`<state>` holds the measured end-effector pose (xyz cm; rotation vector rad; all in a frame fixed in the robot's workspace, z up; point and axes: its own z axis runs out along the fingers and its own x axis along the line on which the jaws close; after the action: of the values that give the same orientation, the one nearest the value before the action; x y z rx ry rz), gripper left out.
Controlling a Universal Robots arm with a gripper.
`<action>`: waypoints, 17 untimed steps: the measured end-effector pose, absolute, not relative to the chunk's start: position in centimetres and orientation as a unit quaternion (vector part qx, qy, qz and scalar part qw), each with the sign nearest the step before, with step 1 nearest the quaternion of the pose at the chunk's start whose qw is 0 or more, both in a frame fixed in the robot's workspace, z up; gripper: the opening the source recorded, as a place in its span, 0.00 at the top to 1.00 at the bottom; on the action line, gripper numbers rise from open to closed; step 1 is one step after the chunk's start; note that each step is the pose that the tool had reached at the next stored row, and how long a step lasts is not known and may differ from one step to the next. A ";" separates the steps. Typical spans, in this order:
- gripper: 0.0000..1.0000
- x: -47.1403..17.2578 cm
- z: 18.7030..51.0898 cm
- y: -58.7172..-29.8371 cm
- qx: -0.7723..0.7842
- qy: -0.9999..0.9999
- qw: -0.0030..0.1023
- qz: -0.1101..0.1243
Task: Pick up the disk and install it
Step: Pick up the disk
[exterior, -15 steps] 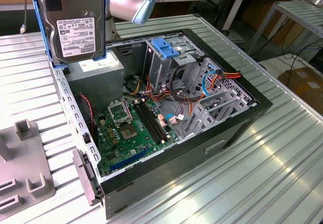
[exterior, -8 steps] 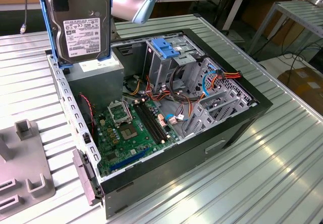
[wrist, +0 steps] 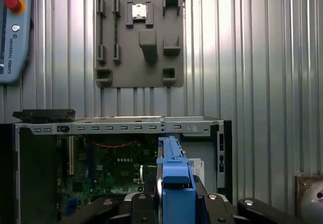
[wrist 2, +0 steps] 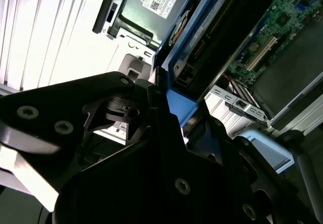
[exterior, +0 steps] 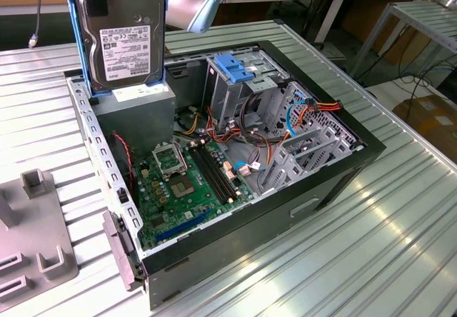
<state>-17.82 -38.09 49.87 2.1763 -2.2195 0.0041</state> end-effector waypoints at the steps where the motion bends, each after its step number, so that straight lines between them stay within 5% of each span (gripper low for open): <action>1: 0.63 -17.8 49.9 -38.1 0.700 -0.714 0.017 0.002; 17: 0.63 -16.1 49.7 -39.2 0.700 -0.714 0.018 0.003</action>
<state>-16.13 -39.25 49.72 2.1747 -2.2176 0.0081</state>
